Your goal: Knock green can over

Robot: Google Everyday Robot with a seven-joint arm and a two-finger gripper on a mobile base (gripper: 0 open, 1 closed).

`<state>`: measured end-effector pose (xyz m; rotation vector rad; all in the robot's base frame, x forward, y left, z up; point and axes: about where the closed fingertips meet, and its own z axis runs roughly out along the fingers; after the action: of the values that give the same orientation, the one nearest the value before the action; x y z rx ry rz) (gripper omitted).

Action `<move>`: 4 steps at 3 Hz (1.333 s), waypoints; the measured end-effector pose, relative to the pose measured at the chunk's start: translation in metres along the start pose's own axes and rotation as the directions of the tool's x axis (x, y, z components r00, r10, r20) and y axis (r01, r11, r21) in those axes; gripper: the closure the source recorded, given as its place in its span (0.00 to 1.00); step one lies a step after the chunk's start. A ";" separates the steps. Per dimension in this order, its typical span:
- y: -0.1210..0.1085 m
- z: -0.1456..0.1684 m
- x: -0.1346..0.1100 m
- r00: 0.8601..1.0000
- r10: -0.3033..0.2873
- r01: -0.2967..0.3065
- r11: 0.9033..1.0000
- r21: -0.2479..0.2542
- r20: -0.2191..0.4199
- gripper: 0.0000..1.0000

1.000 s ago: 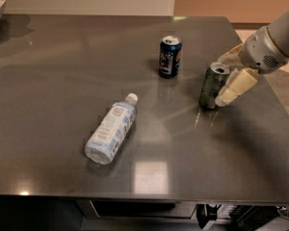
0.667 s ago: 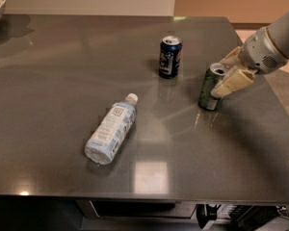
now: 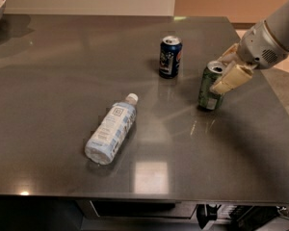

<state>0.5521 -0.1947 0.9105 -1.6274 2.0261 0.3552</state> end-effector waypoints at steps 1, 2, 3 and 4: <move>0.018 -0.009 -0.018 0.992 -0.044 0.042 0.999 -0.023 -0.121 1.00; 0.035 -0.018 -0.025 0.957 -0.090 0.081 0.996 -0.044 -0.276 1.00; 0.048 -0.022 -0.024 0.901 -0.128 0.112 0.992 -0.061 -0.415 1.00; 0.053 -0.017 -0.017 0.851 -0.153 0.129 0.988 -0.082 -0.503 1.00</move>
Offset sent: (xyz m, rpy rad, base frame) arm -0.0616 0.0200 0.0382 -0.5058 0.1100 0.0920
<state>0.4994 -0.1759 0.9276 -2.0505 2.2546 -0.1029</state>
